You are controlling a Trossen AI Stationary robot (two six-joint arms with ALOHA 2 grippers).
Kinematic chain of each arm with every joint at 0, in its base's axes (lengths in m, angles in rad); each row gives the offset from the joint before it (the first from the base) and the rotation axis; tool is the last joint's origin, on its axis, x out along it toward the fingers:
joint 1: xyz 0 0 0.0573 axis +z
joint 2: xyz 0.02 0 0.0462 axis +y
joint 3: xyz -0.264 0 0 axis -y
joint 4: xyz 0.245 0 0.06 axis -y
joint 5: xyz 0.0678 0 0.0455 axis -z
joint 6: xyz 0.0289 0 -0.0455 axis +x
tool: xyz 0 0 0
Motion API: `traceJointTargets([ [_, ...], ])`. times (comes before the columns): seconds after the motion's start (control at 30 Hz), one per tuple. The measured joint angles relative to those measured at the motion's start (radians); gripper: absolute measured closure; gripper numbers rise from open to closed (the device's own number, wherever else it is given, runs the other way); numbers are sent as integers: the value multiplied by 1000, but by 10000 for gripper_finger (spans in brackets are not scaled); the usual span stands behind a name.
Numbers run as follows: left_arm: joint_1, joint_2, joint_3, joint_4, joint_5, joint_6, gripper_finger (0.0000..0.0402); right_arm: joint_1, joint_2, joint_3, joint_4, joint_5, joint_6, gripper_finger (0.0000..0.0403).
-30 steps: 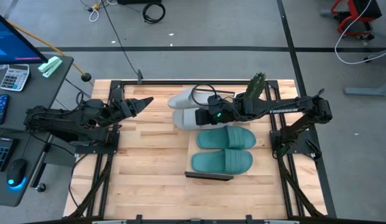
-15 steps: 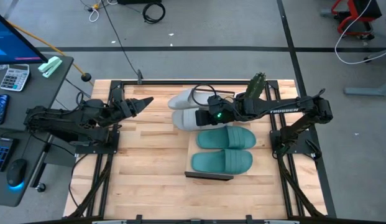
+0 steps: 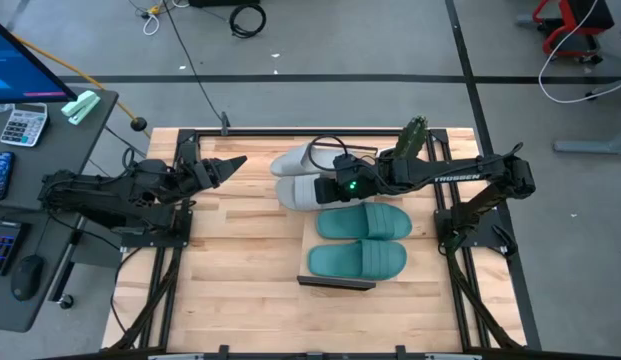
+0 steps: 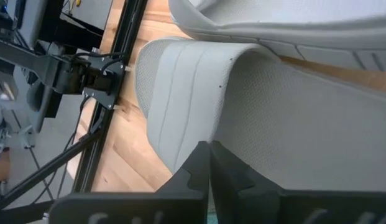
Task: Pick and place slides into the shelf
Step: Adjust the gray slides on the shelf
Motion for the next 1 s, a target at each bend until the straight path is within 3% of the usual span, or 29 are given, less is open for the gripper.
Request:
traceJointTargets([
  [0.3, 0, 0, 0, 0, 0, -1, 294, 3, -50, 0, -42, -10, -56, 359],
  [0.43, 0, 0, 0, 0, 0, -1, 294, 2, -90, 0, -93, 59, -77, 356],
  [0.77, 0, 1, 0, -9, 0, -3, 294, -14, -99, 0, -98, 81, -161, 397],
  [0.9, 0, 2, 0, -31, 0, -13, 294, -23, -102, 0, -72, 72, -222, 375],
  [1.0, 0, 2, 0, -32, -7, -19, 294, -53, -102, 0, -25, -4, -272, 342],
])
